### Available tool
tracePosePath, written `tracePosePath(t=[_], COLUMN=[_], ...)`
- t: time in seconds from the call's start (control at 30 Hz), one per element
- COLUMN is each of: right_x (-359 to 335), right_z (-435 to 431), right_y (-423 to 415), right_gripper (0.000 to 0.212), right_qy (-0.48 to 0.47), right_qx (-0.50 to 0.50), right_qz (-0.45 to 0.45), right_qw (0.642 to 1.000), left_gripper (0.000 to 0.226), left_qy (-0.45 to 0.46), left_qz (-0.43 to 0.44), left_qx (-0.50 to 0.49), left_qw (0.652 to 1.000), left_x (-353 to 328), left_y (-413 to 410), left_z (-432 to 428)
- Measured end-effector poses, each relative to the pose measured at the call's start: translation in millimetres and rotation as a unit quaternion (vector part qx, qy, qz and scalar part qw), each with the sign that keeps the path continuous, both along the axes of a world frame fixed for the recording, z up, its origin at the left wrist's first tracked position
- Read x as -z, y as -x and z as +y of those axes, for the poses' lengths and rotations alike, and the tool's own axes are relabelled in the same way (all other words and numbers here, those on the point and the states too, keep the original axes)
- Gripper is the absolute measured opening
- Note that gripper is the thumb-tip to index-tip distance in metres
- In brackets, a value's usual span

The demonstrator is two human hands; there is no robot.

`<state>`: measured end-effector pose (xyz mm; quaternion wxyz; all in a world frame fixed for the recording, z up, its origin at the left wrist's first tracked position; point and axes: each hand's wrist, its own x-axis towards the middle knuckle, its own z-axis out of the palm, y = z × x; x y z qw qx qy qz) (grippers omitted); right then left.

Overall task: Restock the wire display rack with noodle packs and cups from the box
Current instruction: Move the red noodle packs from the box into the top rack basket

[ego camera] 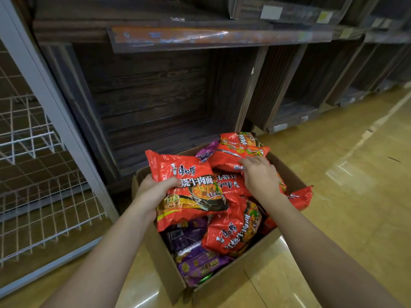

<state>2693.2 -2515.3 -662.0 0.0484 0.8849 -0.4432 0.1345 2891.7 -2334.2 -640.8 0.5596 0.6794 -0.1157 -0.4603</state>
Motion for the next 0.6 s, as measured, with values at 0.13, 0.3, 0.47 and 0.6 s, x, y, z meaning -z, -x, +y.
tracePosePath(t=[0.13, 0.3, 0.47, 0.6], right_x=[-7.3, -32.3, -56.1, -63.9], right_z=[2.5, 3.8, -0.3, 5.2], right_y=[1.2, -4.9, 2.1, -3.3], right_gripper=[0.023, 0.019, 0.025, 0.019], right_qy=[-0.020, -0.010, -0.065, -0.179], right_qx=[-0.064, 0.005, 0.105, 0.077], right_qz=[-0.130, -0.237, -0.335, -0.392], right_qw=[0.989, 0.971, 0.934, 0.899], left_gripper=[0.042, 0.036, 0.040, 0.052], left_qy=[0.005, 0.012, 0.037, 0.037], left_qz=[0.003, 0.005, -0.003, -0.043], left_qx=[-0.008, -0.024, -0.060, -0.078], left_qw=[1.000, 1.000, 0.998, 0.995], left_x=[0.8, -1.1, -9.9, -9.5], left_y=[3.6, 1.9, -9.1, -12.6], left_z=[-2.7, -3.3, 0.5, 4.6])
